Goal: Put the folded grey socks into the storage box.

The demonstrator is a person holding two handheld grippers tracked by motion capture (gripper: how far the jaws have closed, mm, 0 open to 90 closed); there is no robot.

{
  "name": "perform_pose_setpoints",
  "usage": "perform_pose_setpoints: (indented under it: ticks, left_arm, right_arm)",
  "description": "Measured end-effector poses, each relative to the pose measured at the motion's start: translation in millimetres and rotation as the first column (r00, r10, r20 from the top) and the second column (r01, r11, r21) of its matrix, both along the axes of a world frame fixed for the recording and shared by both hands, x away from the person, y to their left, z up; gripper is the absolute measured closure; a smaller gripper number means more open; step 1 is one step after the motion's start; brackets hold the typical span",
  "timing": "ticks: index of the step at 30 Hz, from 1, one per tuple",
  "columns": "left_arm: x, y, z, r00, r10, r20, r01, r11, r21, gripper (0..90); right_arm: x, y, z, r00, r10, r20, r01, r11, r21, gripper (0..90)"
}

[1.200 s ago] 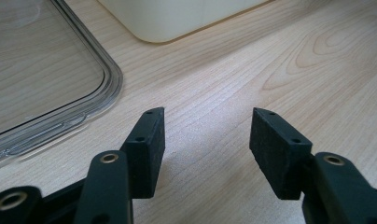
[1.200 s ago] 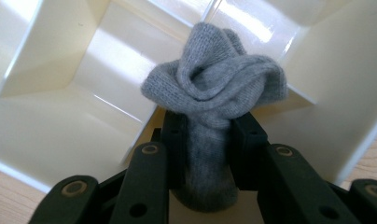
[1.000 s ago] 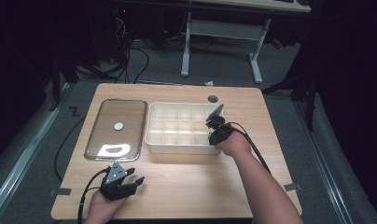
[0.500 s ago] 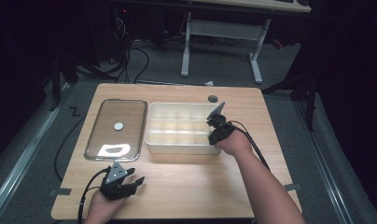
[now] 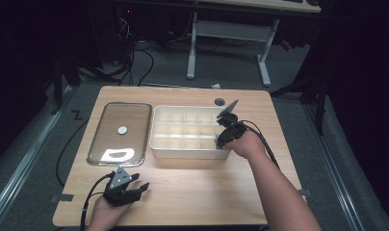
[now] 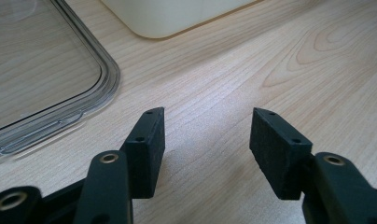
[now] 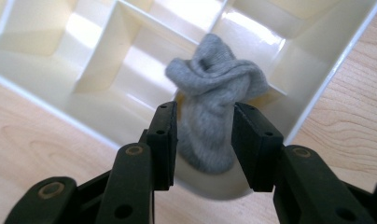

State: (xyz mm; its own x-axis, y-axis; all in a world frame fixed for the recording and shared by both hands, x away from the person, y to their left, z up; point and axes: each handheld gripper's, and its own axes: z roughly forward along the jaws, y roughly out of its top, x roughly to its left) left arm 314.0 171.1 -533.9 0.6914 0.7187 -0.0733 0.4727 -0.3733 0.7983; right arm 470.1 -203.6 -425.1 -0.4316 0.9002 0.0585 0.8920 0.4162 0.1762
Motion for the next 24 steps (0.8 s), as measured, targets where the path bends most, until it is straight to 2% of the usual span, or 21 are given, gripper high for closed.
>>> perform_pose_setpoints:
  ticks: [1, 2, 3, 6, 9, 11, 12, 13, 19, 24]
  left_arm:
    - [0.1, -0.4, -0.3, 1.0, -0.001, -0.002, 0.001, 1.0, 0.001, 45.9]
    - [0.1, -0.4, -0.3, 1.0, -0.001, -0.002, 0.001, 1.0, 0.001, 45.9]
    - [0.2, -0.6, -0.3, 1.0, -0.001, -0.004, 0.001, 1.0, 0.004, 45.8]
    - [0.2, -0.8, -0.4, 1.0, 0.0, -0.004, 0.0, 1.0, 0.002, 45.8]
    - [0.3, -0.6, -0.2, 1.0, -0.003, -0.007, 0.003, 1.0, 0.004, 45.8]
    - [0.3, -0.5, -0.2, 1.0, -0.005, -0.007, 0.005, 1.0, 0.006, 45.8]
    - [0.3, -0.5, -0.2, 1.0, -0.005, -0.007, 0.005, 1.0, 0.006, 45.8]
    - [0.3, -0.8, -0.5, 1.0, -0.003, -0.005, 0.003, 1.0, 0.002, 45.8]
    - [0.5, -0.6, -0.3, 0.9999, -0.006, -0.009, 0.006, 1.0, 0.004, 45.8]
    - [0.5, -0.8, -0.3, 0.9999, -0.008, -0.009, 0.008, 1.0, 0.005, 45.8]
  right_arm:
    - [-1.0, -0.6, 3.5, 0.9999, 0.008, 0.01, -0.008, 1.0, -0.007, 67.9]
    - [-1.0, -0.6, 3.5, 0.9999, 0.008, 0.01, -0.008, 1.0, -0.007, 67.9]
    - [-1.4, -1.8, 4.7, 0.9999, 0.012, 0.012, -0.012, 1.0, -0.004, 73.9]
    - [-1.5, -2.4, 3.0, 0.9998, 0.019, 0.006, -0.019, 1.0, -0.014, 77.6]
    - [-1.2, 0.0, -9.7, 0.9996, 0.004, -0.029, -0.006, 0.998, -0.055, 83.7]
    - [0.7, 0.3, -16.4, 0.999, 0.021, -0.041, -0.024, 0.997, -0.071, 86.5]
    - [0.7, 0.3, -16.4, 0.999, 0.021, -0.041, -0.024, 0.997, -0.071, 86.5]
    - [1.2, 2.2, -23.0, 0.9982, 0.014, -0.058, -0.018, 0.996, -0.083, 87.4]
    - [3.2, 4.1, -34.3, 0.9973, 0.026, -0.068, -0.033, 0.995, -0.098, 87.7]
    - [0.1, 4.5, -30.1, 0.9981, 0.013, -0.06, -0.019, 0.995, -0.099, 87.9]
